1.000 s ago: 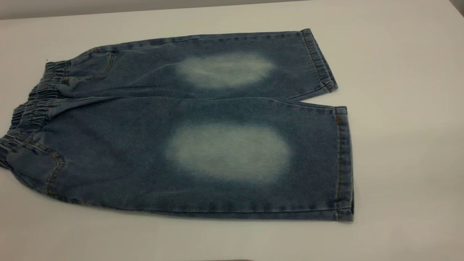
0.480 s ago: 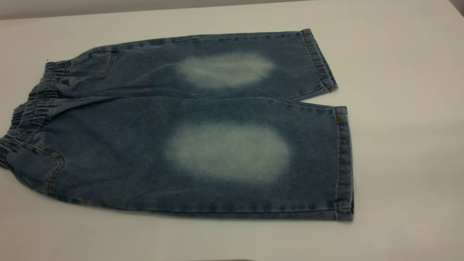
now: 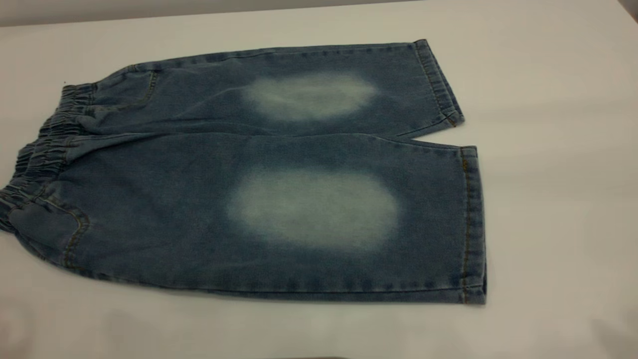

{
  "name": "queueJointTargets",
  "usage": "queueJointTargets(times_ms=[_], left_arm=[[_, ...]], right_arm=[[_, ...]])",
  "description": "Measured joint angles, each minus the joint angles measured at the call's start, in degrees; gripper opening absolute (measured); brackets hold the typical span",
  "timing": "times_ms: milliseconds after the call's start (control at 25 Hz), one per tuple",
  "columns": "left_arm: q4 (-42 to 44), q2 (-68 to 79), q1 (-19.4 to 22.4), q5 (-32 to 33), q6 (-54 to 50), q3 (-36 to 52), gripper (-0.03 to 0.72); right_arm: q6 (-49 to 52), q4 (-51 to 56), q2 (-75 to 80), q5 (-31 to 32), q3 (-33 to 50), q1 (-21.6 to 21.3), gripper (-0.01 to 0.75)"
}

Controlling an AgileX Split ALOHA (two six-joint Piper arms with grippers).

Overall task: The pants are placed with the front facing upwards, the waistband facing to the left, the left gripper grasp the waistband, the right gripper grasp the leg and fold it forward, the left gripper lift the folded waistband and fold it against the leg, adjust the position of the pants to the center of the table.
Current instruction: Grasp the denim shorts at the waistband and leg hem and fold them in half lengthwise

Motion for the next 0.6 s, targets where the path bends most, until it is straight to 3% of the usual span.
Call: queueJointTargets(times_ms=[160,360,600], left_arm=[[0.1,14.4,1.2,-7.7,0.5,-0.2,0.549],[-0.5,30.5,5.8,-12.1,4.4,-2.8,0.549],[-9.6,44.9,8.9,-15.7,13.1,-7.6,0.547]], right_arm=[[-11.0,9.0,11.5,-4.0,0.0,0.0,0.44],[-22.7,20.4,22.7,-6.0,0.0,0.0,0.479],[-33.4,30.4,28.0,-8.7,-0.1,0.0,0.484]])
